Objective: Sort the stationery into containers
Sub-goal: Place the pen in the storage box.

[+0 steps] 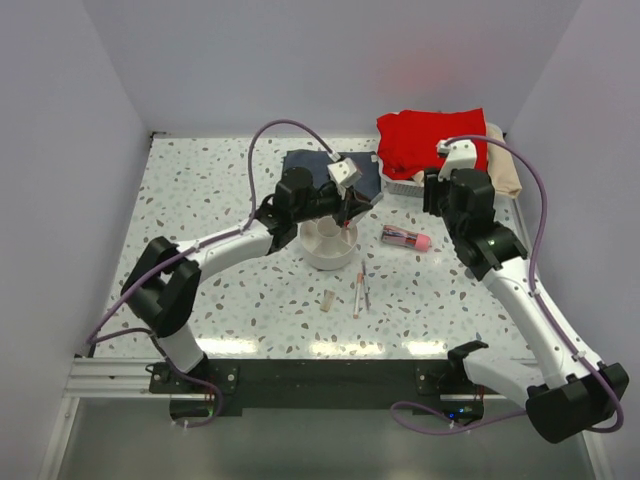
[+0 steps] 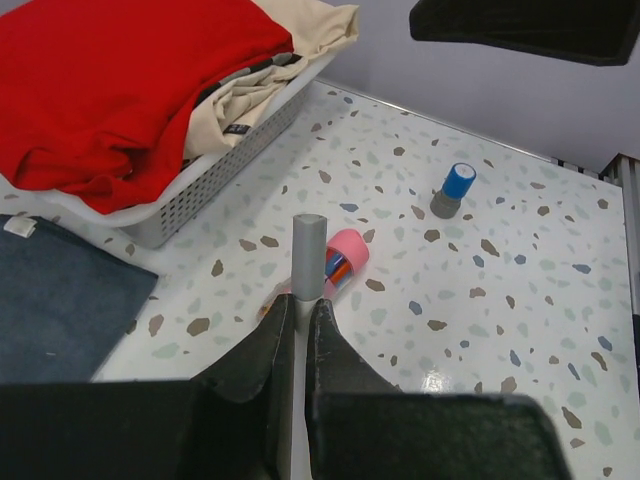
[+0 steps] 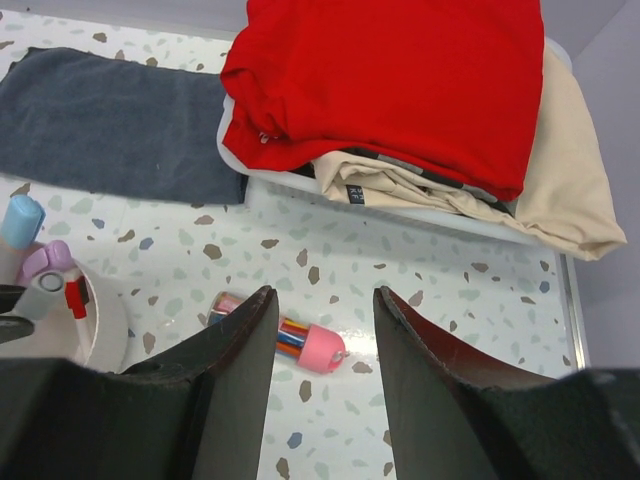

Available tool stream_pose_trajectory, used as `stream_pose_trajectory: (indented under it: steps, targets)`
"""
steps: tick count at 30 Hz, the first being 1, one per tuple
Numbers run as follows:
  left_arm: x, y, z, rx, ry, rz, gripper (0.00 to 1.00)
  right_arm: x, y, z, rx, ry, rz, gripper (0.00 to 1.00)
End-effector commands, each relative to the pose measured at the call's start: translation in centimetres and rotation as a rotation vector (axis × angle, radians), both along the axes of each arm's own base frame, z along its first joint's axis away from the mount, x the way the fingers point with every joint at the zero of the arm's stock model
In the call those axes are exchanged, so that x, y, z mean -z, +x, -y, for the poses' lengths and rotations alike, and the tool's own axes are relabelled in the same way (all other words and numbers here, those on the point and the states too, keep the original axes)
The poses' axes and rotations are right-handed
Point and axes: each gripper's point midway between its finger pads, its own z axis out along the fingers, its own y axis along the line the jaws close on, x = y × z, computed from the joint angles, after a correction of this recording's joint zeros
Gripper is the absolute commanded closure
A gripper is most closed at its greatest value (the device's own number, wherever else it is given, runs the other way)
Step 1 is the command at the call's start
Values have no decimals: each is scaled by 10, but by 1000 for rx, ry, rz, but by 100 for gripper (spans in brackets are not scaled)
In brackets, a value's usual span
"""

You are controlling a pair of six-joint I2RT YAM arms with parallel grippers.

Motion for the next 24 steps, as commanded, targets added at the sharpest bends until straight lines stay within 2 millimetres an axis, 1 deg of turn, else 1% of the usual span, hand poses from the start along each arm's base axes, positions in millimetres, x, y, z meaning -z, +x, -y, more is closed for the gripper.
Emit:
stream_pose_trajectory:
  steps: [1,5,6,8,9,11,12,15,17,20,24]
  targets:
    - [-42,18,12,5,-123,91,100,-12,-2,1,-6,16,53,53]
    - [-28,29,12,-4,-115,77,100,-9,-4,6,3,14,46,53]
    - [-20,33,12,-8,-108,66,100,-8,-4,7,7,13,40,52]
    - [-14,39,11,-16,-105,59,100,-6,-3,10,10,13,34,52]
    - [-6,41,10,-19,-97,48,100,-6,-3,10,10,12,32,52]
    - [3,46,5,-34,-86,45,100,-5,-1,9,6,15,31,52]
    - [10,46,3,-34,-74,40,100,-4,0,9,7,14,30,52]
    - [23,47,-1,-34,-43,41,100,-2,2,9,9,15,34,52]
    - [27,47,-3,-37,-34,42,100,1,3,7,16,42,30,52]
    - [37,45,-5,-36,-17,31,95,3,3,6,12,44,28,52]
    - [51,42,-7,-33,-1,7,93,8,3,6,11,41,18,52]
